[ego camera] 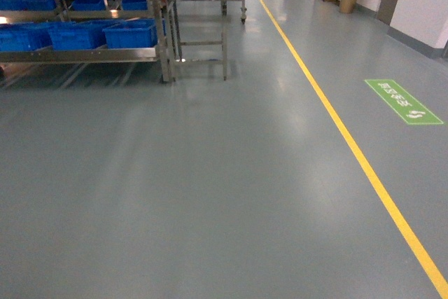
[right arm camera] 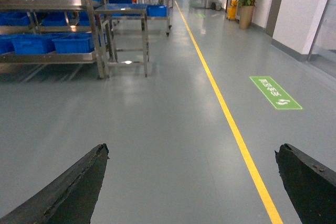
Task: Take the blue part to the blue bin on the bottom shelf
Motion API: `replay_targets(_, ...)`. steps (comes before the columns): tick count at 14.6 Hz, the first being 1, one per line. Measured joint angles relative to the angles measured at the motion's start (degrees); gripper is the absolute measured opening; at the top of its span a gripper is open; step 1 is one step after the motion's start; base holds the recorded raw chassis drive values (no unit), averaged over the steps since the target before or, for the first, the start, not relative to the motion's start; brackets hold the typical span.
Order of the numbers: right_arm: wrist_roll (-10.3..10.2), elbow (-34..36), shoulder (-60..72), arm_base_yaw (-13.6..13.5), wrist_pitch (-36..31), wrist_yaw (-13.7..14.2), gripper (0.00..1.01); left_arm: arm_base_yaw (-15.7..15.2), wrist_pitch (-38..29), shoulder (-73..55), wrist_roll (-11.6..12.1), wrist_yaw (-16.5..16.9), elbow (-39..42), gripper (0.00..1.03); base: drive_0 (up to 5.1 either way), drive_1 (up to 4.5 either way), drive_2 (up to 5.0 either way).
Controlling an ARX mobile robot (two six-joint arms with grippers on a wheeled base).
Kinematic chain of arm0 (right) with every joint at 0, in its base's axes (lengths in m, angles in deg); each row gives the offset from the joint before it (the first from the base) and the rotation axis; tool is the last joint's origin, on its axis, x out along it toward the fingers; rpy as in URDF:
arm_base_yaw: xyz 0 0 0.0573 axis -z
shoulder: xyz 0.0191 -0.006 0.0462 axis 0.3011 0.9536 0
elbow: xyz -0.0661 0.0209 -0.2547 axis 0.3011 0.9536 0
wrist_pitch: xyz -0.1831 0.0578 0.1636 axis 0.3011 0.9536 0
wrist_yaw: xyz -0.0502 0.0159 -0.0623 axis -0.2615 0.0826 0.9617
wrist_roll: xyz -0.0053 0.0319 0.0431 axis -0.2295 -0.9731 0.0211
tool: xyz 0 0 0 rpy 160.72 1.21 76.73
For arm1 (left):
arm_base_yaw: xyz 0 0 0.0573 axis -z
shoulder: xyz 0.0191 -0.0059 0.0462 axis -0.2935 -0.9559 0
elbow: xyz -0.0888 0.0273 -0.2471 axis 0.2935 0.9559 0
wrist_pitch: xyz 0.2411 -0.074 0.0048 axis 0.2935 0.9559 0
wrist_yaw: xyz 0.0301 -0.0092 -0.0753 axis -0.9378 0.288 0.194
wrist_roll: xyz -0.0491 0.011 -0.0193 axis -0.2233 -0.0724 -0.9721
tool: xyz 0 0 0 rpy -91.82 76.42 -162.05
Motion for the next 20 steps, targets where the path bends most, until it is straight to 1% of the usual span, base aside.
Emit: replay_targets(20, 0.0, 0.0, 0.0, 0.0, -0.02, 0.0, 0.98, 0.0, 0.02, -0.15, 0.0, 0.02, 0.0, 0.43, 0.0, 4.08, -4.2)
